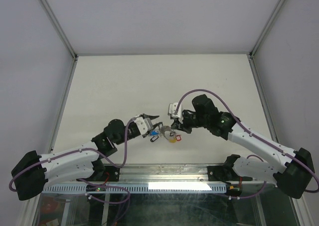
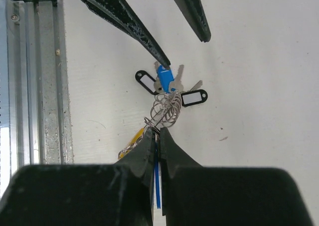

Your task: Put the keys on the keyring

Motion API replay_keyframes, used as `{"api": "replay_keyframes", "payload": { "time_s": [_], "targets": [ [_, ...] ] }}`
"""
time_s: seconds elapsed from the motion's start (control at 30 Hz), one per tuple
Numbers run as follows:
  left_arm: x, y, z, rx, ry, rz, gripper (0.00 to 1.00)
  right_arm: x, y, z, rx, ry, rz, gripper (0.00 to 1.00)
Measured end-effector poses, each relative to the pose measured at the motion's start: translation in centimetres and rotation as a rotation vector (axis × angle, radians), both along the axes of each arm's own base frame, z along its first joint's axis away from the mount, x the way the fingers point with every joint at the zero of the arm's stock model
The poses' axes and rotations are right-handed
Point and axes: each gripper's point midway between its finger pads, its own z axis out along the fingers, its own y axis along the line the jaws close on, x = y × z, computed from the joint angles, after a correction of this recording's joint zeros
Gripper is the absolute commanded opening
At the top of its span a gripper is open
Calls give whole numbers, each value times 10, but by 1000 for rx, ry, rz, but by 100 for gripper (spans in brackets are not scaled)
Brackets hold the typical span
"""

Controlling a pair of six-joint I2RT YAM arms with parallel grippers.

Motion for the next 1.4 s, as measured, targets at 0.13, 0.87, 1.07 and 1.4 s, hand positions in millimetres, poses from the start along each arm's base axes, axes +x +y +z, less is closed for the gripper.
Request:
{"api": "replay_keyframes", "payload": {
  "time_s": [0.13,0.87,1.07,1.4],
  "targets": [
    [4,-4,9,-30,42,15,27,4,-3,11,-46,-8,-24,0],
    [-2,-32,22,-102,296,-39,19,18,-9,24,-120,91,-205,0],
    [11,-29,34,-161,403,64,22,25,-6,33,-100,128,-287,0],
    [12,-30,37,-186,489,92,16,56,-10,38,-61,238,-501,0]
  ]
}}
